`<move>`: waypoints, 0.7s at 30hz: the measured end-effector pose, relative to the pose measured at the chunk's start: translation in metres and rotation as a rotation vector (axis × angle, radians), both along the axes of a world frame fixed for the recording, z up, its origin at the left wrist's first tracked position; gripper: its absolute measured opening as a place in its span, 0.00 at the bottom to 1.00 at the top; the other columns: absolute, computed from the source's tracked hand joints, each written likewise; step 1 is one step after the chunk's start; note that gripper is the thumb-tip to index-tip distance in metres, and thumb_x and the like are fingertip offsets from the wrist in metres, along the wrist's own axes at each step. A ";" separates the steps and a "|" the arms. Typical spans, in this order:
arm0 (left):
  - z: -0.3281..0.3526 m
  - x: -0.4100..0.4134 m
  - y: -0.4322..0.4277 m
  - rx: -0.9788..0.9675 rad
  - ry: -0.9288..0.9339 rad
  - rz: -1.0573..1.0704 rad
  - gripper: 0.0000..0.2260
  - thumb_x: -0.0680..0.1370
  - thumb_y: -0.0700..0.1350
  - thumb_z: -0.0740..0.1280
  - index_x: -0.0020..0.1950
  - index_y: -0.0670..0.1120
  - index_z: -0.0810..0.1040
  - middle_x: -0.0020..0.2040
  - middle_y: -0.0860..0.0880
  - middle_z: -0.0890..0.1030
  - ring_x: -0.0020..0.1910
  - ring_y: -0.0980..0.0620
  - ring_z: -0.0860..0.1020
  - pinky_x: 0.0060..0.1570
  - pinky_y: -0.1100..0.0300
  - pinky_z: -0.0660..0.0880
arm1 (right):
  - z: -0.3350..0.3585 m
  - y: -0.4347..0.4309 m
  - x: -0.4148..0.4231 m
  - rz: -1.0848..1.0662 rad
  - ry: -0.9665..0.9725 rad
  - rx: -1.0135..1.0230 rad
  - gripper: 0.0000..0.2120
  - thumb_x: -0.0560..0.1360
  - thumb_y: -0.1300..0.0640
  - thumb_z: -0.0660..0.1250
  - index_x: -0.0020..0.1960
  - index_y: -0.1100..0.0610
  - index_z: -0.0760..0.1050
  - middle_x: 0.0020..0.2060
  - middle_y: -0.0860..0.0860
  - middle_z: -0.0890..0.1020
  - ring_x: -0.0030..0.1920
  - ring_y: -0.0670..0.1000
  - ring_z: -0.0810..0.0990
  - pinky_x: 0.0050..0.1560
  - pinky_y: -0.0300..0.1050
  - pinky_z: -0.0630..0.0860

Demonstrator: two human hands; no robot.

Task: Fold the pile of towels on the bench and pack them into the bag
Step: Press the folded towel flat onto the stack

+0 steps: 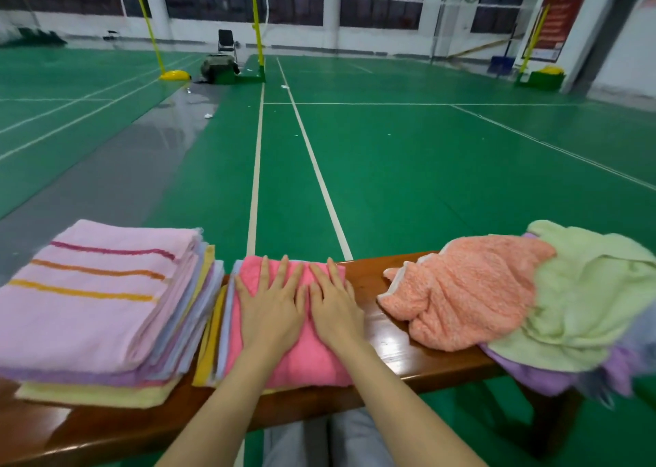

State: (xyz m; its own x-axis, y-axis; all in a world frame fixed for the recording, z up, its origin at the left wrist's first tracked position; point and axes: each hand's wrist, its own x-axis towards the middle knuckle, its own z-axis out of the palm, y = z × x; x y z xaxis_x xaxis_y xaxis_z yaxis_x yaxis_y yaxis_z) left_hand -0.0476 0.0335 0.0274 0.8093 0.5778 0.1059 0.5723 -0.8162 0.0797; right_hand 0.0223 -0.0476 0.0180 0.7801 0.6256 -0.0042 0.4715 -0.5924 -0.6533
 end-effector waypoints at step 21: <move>0.010 0.033 -0.015 -0.112 -0.264 -0.147 0.19 0.82 0.45 0.52 0.73 0.47 0.63 0.74 0.49 0.63 0.76 0.50 0.55 0.73 0.46 0.43 | 0.017 -0.063 0.044 -0.085 -0.165 -0.016 0.23 0.82 0.47 0.46 0.75 0.51 0.56 0.77 0.54 0.49 0.76 0.55 0.44 0.75 0.54 0.42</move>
State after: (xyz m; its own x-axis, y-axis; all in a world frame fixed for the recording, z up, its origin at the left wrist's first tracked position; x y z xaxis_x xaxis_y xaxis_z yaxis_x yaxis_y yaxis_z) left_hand -0.0145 0.0185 0.0377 0.8381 0.4763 0.2658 0.3960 -0.8665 0.3041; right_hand 0.0665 -0.1110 0.0354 0.8211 0.5583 0.1188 0.5195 -0.6446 -0.5609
